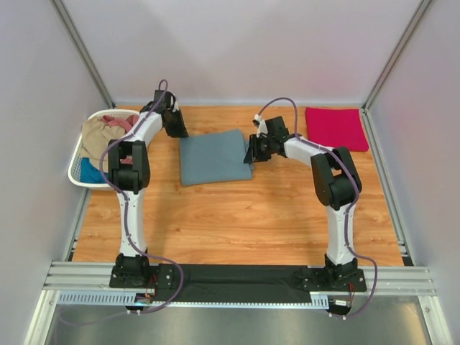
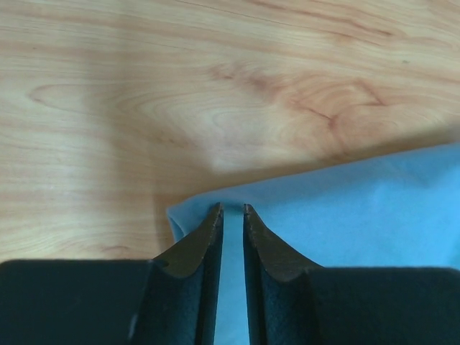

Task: Fold and stack the t-shirts
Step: Neatly place the folded tshirt to the corner

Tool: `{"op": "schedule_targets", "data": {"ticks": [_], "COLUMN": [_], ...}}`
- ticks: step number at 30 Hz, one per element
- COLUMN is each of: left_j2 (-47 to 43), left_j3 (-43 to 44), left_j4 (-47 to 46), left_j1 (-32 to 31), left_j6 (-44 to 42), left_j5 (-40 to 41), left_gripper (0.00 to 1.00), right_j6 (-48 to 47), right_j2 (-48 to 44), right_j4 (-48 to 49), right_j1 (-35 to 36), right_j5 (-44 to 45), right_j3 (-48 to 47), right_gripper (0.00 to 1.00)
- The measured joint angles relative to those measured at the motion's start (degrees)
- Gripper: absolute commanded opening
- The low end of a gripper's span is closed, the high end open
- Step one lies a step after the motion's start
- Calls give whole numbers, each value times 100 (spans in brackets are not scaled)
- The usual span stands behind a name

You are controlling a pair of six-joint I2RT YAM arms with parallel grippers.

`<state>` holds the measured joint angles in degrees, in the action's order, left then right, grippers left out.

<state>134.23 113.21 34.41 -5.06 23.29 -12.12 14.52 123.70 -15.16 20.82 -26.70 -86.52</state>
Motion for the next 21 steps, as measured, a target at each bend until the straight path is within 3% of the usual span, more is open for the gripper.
{"op": "schedule_targets", "data": {"ticks": [4,9,14,21], "left_j2": [-483,-1917,-3185,-3014], "left_j3": [-439,-1606,-2761,-3818], "left_j4": [-55,350,455,448], "left_j1": [-22,-221,-658,-815], "left_j6": [-55,-44,146,417], "left_j5": [-103,874,1182,896], "left_gripper": [26,27,28,28], "right_j6": [52,389,575,498], "right_j2": [-284,-1132,-1744,-1143], "right_j4": [7,-225,-365,-444], "right_j1": [0,0,0,0], "right_j5": [76,245,323,466], "right_j3": [356,1165,1325,481], "right_gripper": [33,47,58,62]}}
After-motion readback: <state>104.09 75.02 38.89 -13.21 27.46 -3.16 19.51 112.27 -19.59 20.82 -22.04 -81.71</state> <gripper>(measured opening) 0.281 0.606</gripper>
